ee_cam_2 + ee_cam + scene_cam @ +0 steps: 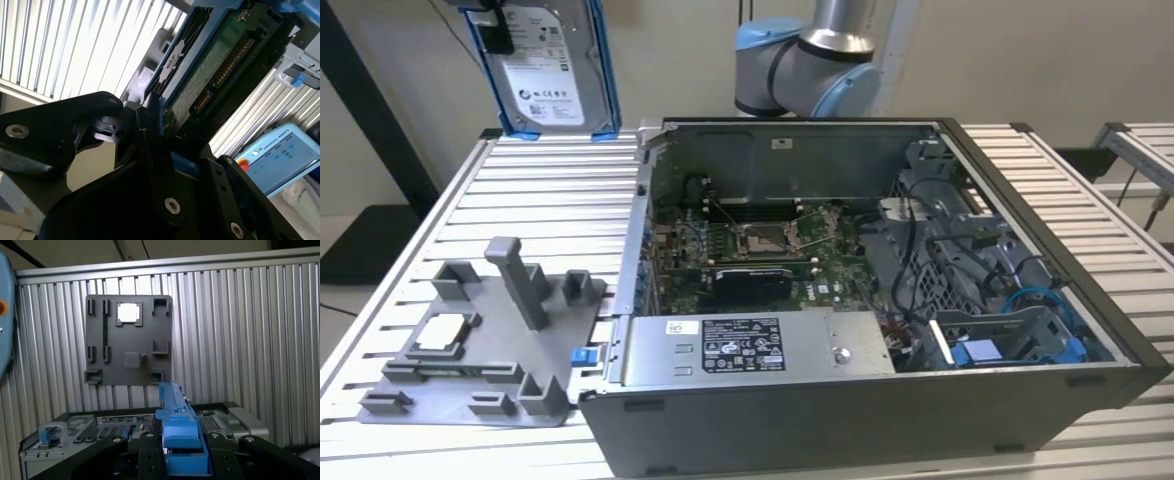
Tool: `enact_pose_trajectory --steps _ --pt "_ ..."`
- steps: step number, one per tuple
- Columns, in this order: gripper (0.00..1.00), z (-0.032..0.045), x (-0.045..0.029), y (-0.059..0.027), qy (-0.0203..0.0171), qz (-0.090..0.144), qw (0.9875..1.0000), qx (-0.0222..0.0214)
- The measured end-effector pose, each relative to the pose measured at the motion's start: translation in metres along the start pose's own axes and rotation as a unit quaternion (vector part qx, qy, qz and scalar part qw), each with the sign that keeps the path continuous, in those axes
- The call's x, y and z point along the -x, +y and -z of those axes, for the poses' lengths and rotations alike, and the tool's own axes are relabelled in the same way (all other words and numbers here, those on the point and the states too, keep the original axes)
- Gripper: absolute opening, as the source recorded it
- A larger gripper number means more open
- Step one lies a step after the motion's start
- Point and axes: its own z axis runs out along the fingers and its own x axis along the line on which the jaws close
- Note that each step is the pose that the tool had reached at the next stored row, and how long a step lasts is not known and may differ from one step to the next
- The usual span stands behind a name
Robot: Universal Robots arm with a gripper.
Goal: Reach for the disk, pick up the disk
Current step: 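Pick up the disk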
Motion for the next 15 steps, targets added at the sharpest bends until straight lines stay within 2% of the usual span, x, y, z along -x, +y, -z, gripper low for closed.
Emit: enact_pose_trajectory --steps 15 --pt "0.0 0.0008 0.0041 -0.0429 0.0001 0.0 1.0 0.0005"
